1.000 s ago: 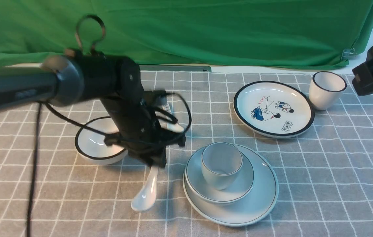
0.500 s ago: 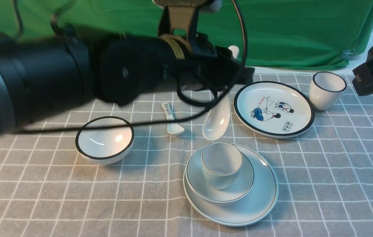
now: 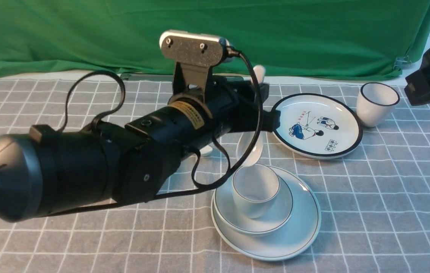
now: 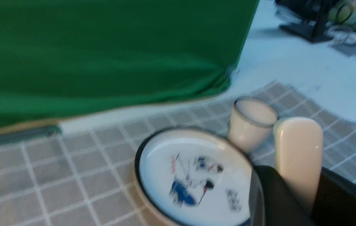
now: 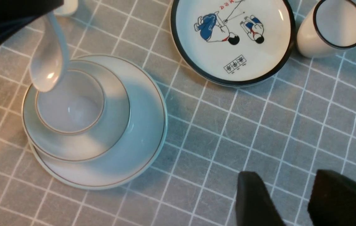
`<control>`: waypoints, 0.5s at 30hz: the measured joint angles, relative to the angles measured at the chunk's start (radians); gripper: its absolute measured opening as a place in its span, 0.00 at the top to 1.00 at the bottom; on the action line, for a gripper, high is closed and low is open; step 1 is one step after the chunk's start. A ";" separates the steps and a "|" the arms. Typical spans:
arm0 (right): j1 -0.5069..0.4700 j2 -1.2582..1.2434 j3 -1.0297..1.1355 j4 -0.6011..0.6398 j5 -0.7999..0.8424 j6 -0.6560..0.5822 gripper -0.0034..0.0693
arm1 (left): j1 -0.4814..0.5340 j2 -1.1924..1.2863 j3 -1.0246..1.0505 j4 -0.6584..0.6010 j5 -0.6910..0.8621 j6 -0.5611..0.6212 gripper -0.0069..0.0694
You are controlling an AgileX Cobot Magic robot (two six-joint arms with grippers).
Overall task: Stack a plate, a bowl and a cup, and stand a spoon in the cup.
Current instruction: Use the left arm to put the blue soup spoon into the blue teacup in the middle
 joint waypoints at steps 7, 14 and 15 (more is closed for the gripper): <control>0.000 0.000 0.000 0.000 -0.009 -0.004 0.54 | -0.036 0.053 0.000 0.164 -0.053 -0.029 0.75; 0.000 0.000 0.000 0.000 -0.005 -0.018 0.54 | -0.031 0.120 0.005 0.170 -0.037 -0.025 0.75; 0.000 0.000 0.000 0.000 -0.004 -0.018 0.54 | -0.031 0.121 0.006 0.171 -0.037 -0.025 0.75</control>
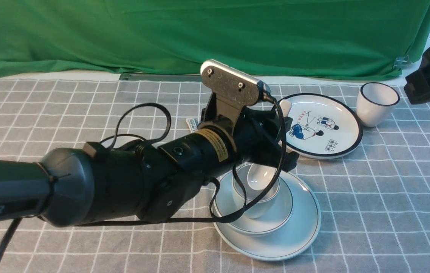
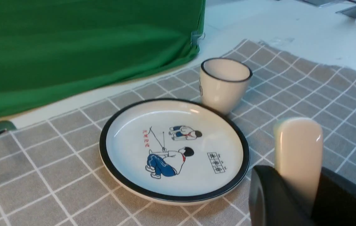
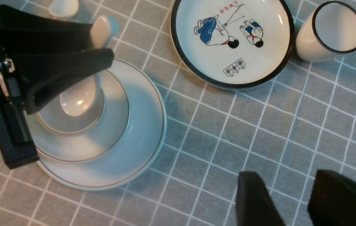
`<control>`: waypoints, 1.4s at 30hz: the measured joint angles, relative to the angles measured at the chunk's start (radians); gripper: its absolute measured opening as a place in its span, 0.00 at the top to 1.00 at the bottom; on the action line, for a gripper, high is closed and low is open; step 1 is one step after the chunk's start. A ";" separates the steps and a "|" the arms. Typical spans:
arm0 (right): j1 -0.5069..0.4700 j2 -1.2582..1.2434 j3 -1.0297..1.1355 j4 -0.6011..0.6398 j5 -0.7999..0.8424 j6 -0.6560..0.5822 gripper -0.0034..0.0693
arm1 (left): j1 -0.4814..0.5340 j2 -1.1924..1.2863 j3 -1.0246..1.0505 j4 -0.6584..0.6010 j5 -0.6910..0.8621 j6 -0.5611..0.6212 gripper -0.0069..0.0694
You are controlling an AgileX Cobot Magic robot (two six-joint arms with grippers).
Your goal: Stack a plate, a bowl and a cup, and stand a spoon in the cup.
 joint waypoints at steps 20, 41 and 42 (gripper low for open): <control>0.000 0.000 0.000 0.000 -0.025 -0.008 0.54 | 0.001 0.000 0.038 0.038 0.070 0.000 0.62; 0.000 -0.428 0.111 -0.005 -0.116 -0.008 0.92 | 0.002 -0.587 0.059 0.018 0.761 -0.032 0.90; 0.000 -0.495 0.178 -0.005 -0.178 -0.008 0.92 | 0.002 -0.655 0.086 0.030 0.771 -0.053 0.90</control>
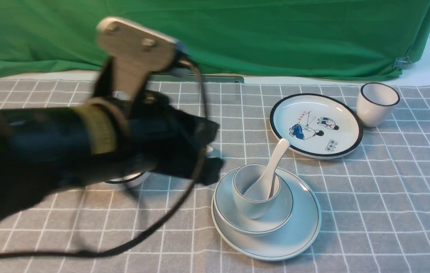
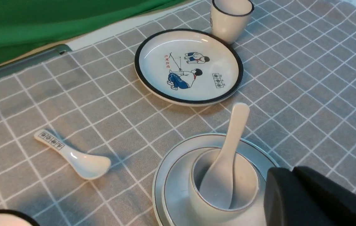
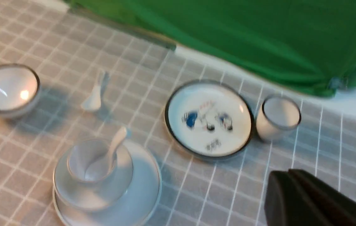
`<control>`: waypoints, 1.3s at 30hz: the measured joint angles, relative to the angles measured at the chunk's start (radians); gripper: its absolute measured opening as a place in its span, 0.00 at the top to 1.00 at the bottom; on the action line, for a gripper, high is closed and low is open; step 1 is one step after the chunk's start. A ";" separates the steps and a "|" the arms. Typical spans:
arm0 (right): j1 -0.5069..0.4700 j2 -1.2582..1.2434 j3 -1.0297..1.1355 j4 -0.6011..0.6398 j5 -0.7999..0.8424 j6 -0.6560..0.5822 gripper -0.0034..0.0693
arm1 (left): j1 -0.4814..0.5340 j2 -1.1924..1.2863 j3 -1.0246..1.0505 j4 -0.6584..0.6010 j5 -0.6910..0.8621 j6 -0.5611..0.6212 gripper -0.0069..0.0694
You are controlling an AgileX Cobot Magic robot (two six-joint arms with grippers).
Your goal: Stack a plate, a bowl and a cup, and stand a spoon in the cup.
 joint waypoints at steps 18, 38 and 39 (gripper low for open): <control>0.000 -0.791 0.962 0.001 -1.007 0.001 0.88 | 0.000 -0.761 0.524 0.129 0.003 -0.272 0.90; 0.000 -0.786 0.971 0.001 -1.035 0.003 0.78 | 0.000 -0.802 0.533 0.130 -0.016 -0.232 0.89; 0.000 -0.786 0.971 0.001 -1.035 0.003 0.78 | 0.000 -0.802 0.535 0.130 -0.016 -0.202 0.89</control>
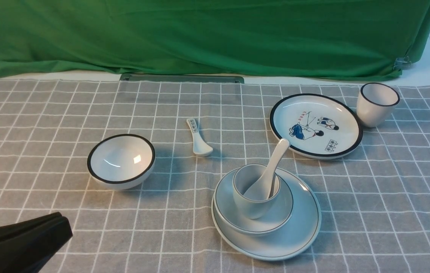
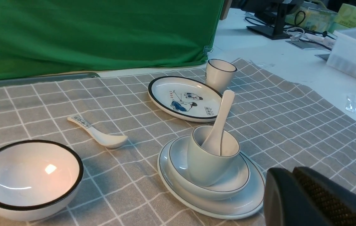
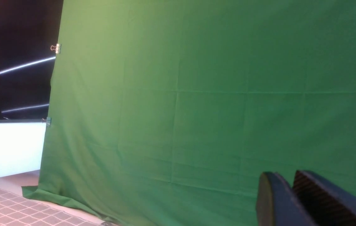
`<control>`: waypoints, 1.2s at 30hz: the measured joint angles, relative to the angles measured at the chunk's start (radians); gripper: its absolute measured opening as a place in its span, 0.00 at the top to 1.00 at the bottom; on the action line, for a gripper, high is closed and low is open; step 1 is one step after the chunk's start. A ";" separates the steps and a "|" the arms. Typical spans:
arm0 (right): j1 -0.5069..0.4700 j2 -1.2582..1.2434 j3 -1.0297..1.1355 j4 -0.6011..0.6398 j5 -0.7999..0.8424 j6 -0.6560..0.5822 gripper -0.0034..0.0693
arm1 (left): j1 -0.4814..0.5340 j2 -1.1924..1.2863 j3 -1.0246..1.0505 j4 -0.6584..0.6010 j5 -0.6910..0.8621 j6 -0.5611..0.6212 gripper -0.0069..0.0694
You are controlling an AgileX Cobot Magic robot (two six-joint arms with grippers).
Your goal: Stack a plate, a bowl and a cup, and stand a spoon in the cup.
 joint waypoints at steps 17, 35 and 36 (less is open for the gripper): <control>0.000 0.000 0.000 0.000 -0.001 0.006 0.76 | 0.531 -0.204 0.238 -0.286 -0.154 0.385 0.89; 0.000 0.000 0.000 0.000 -0.001 0.006 0.69 | 0.705 -0.274 0.357 -0.313 -0.045 0.418 0.89; 0.000 0.000 0.000 0.000 -0.001 0.006 0.69 | 0.705 -0.274 0.357 -0.313 -0.045 0.418 0.89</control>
